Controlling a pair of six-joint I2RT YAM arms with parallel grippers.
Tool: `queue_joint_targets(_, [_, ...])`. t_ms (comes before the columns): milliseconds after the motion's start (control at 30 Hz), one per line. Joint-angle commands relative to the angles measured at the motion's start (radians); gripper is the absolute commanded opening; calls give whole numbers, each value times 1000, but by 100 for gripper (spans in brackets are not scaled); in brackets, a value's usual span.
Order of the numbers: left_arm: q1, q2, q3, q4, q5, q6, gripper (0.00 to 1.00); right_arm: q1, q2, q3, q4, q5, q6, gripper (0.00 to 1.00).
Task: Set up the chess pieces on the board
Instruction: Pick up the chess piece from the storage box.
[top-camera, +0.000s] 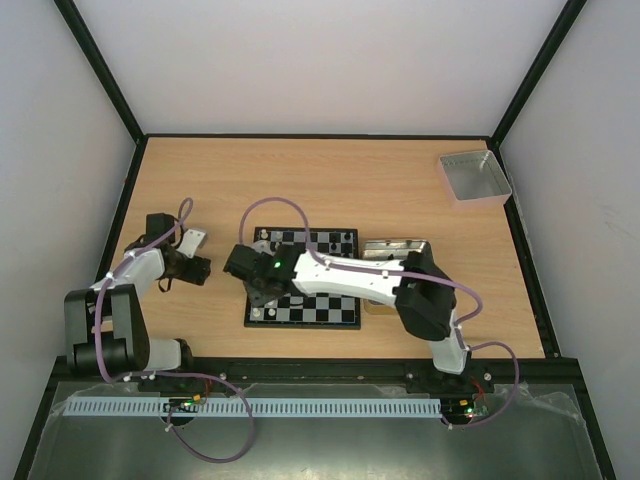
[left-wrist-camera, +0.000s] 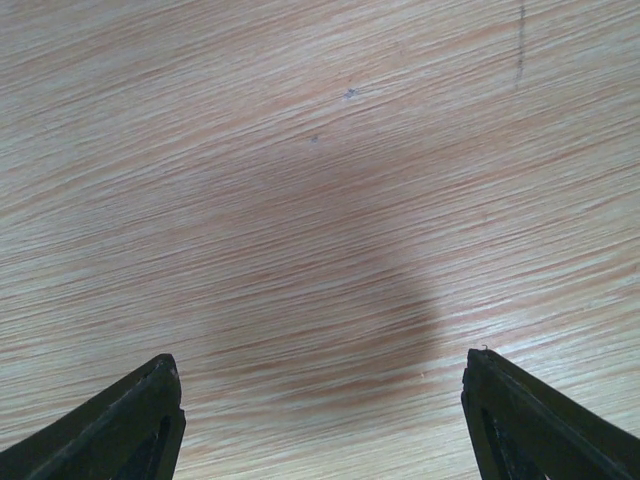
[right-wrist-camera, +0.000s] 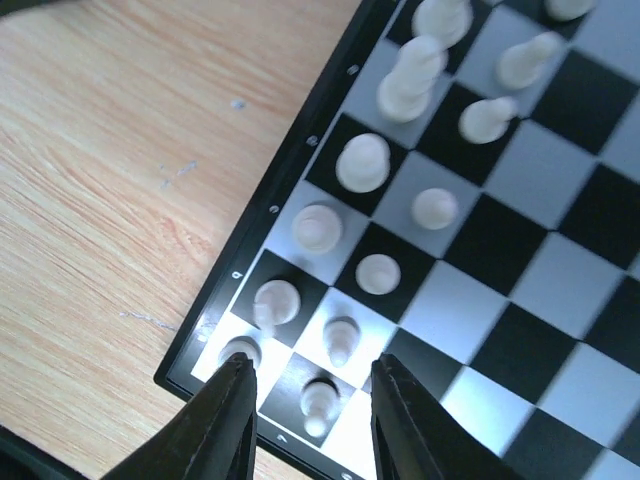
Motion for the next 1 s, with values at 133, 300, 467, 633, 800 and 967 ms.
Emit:
queue_joint_targets(133, [-2,-28,15,-49,-6,14,76,-39,-158,-102,41,13,9,31])
queue_joint_targets(300, [-2,-34,19,-60,-10,18,76,-56,-196,-160,33,62,30,30])
queue_joint_targets(467, [-3,-43,36,-74,-15,28,76,-130,-328,-320,89,110,87,29])
queue_joint_targets(633, [-5,-44,44,-82,-17,36,76,-313,-509,-548,136,184,170,30])
queue_joint_targets(800, [-13,-39,47,-86,-21,38,76,-487,-632,-701,175,188,191,39])
queue_joint_targets(967, [-18,-29,42,-71,-16,27,76,-604,-612,-731,204,158,142,34])
